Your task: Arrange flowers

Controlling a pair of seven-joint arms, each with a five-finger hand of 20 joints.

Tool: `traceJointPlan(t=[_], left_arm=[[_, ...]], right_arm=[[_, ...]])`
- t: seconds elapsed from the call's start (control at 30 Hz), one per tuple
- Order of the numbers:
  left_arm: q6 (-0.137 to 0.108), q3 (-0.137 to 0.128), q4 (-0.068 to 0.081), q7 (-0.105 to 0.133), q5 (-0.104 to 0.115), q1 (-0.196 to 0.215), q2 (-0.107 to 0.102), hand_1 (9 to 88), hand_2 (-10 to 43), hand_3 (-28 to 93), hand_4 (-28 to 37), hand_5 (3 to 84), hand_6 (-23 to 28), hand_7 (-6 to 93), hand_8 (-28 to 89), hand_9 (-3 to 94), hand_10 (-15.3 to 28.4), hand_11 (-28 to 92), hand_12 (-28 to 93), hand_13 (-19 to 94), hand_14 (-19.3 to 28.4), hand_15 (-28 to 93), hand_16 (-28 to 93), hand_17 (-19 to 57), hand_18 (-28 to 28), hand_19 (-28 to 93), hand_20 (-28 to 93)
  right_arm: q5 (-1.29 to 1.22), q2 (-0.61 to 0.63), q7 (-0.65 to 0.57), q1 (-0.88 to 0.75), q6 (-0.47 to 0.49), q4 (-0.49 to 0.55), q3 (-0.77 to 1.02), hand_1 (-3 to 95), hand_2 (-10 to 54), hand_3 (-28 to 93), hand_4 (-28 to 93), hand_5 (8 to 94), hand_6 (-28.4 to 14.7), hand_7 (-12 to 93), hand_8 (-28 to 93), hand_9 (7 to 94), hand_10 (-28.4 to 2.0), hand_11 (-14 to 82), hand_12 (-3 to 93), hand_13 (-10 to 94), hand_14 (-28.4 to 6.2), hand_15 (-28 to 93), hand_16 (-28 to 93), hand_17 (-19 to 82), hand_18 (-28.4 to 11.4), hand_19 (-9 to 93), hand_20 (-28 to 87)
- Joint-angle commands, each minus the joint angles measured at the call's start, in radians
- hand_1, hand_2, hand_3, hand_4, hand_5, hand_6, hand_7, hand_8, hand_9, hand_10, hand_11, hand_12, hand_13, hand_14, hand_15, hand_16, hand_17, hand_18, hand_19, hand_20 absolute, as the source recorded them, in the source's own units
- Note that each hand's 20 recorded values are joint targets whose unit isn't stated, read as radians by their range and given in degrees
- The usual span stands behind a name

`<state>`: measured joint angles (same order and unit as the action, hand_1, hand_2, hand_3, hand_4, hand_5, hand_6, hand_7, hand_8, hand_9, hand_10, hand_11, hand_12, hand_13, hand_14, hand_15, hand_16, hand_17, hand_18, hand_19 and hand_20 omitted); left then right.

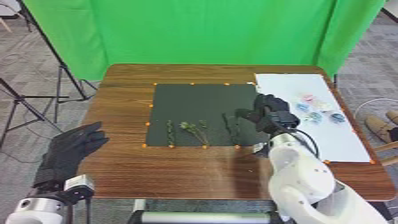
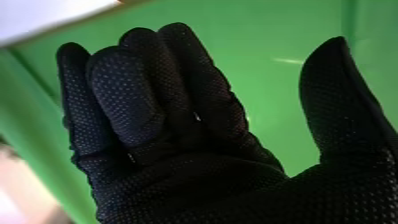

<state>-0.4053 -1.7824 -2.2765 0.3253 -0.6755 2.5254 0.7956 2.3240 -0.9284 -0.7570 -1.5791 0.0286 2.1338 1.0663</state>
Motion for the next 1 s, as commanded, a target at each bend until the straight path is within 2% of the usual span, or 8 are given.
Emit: traceJointPlan(t=[0.03, 0.1, 0.2, 0.33, 0.43, 0.63, 0.73, 1.0], left_arm=[[-0.023, -0.013, -0.009, 0.029, 0.018, 0.030, -0.020, 27.5, 9.9, 79, -14.1, 47.3, 14.7, 13.5, -8, 40.5, 22.8, 39, 10, 30, 28.4, 61, -13, -8.4, 21.4, 59, 17], [-0.025, -0.007, -0.008, 0.029, 0.020, 0.028, -0.020, 27.5, 9.9, 79, -14.2, 47.4, 14.6, 13.6, -8, 40.5, 22.9, 39, 10, 30, 28.4, 61, -13, -8.4, 21.4, 59, 17], [-0.029, -0.005, -0.009, 0.036, 0.024, 0.039, -0.020, 27.5, 9.9, 79, -14.2, 47.4, 14.7, 13.8, -8, 40.6, 22.9, 39, 10, 30, 28.4, 61, -13, -8.4, 21.4, 59, 17], [-0.031, 0.005, -0.008, 0.039, 0.027, 0.031, -0.024, 27.7, 9.8, 79, -14.3, 47.5, 14.7, 13.8, -8, 40.7, 22.9, 39, 10, 30, 28.4, 61, -13, -8.4, 21.4, 59, 17], [-0.021, 0.009, -0.006, 0.025, 0.018, 0.018, -0.019, 27.7, 9.8, 79, -14.3, 47.5, 14.7, 13.9, -8, 40.7, 22.9, 39, 10, 30, 28.4, 61, -13, -8.4, 21.4, 59, 17], [-0.016, 0.012, -0.007, 0.010, 0.011, 0.005, -0.011, 27.8, 9.8, 79, -14.2, 47.4, 14.7, 14.0, -8, 40.7, 22.9, 39, 10, 30, 28.4, 62, -13, -8.4, 21.4, 59, 17], [-0.013, 0.009, -0.007, 0.003, 0.006, 0.005, -0.005, 27.8, 9.8, 79, -14.1, 47.5, 14.7, 14.1, -8, 40.7, 23.0, 39, 10, 30, 28.4, 62, -13, -8.4, 21.4, 59, 17], [-0.011, 0.009, -0.006, 0.000, 0.008, 0.004, -0.001, 27.8, 9.7, 80, -14.0, 47.6, 14.8, 14.2, -8, 40.7, 22.9, 39, 10, 30, 28.4, 62, -13, -8.4, 21.4, 59, 17]], right_arm=[[-0.458, 0.067, 0.047, 0.022, 0.015, -0.060, 0.276, 21.0, 4.9, 75, -21, 57.5, -15.9, 21, -7, 51.6, -28.4, 44.7, 22.6, 52, -22.2, 79, 19, 30, -28.4, 89, -14], [-0.459, 0.086, 0.046, 0.030, 0.061, -0.095, 0.310, 22.8, 4.1, 76, -23, 54.2, -15.8, 20, -7, 48.7, -28.2, 49.5, 22.9, 52, -20.1, 82, 20, 29, -27.8, 89, -8], [-0.420, 0.119, 0.055, 0.032, 0.106, -0.143, 0.325, 24.0, 1.1, 78, -24, 47.7, -16.2, 16, -8, 43.6, -27.6, 52.8, 23.2, 50, -19.6, 84, 22, 27, -26.1, 87, -4], [-0.368, 0.127, 0.034, 0.033, 0.112, -0.185, 0.307, 24.8, -0.5, 79, -25, 43.9, -14.3, 14, -8, 43.4, -23.7, 35.1, 17.5, 48, -20.2, 80, 19, 27, -26.7, 85, 1], [-0.306, 0.123, 0.032, 0.023, 0.142, -0.209, 0.296, 25.6, -1.5, 78, -25, 44.0, -12.8, 15, -9, 44.4, -21.3, 24.0, 16.6, 48, -20.2, 78, 18, 27, -27.1, 84, 3], [-0.174, 0.145, 0.038, -0.043, 0.141, -0.211, 0.296, 26.2, -2.3, 79, -25, 45.1, -11.8, 15, -9, 44.1, -21.2, 19.7, 16.6, 48, -19.7, 76, 18, 27, -27.4, 83, 5], [-0.096, 0.162, 0.058, -0.097, 0.153, -0.188, 0.307, 26.9, -2.6, 79, -26, 46.3, -11.9, 15, -9, 45.4, -22.4, 22.2, 17.8, 49, -19.2, 77, 18, 27, -27.2, 83, 5], [0.025, 0.174, 0.066, -0.109, 0.142, -0.214, 0.253, 27.8, -3.9, 80, -26, 51.0, -10.7, 18, -10, 43.3, -26.3, 44.6, 22.1, 49, -18.8, 83, 21, 27, -26.1, 83, 6]])
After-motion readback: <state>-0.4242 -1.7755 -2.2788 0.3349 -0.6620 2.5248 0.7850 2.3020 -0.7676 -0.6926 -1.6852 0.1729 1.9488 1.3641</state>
